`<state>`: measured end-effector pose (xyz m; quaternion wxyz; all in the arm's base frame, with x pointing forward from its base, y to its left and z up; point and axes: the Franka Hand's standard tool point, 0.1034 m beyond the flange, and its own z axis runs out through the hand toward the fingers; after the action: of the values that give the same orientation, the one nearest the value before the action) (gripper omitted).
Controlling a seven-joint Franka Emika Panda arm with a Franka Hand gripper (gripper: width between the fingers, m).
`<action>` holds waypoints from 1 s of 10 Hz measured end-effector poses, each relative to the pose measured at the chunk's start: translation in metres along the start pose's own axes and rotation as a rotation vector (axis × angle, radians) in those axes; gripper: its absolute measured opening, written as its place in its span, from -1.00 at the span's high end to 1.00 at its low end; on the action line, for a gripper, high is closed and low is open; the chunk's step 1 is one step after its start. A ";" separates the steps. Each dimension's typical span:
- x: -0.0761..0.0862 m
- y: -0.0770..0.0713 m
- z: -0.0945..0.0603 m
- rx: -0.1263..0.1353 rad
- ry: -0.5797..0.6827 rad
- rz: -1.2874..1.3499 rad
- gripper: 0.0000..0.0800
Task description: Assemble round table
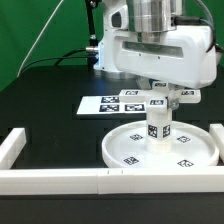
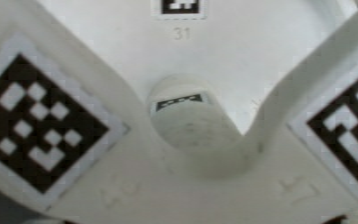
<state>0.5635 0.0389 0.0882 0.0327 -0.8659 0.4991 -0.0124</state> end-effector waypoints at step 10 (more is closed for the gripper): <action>-0.006 -0.004 -0.016 -0.001 -0.024 0.205 -0.61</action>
Offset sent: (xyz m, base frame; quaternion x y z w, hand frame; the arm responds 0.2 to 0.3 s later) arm 0.0004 -0.0005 -0.0007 0.0433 0.0177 0.1752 0.9834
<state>0.5633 0.0451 0.1048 0.0393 -0.8104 0.5846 0.0015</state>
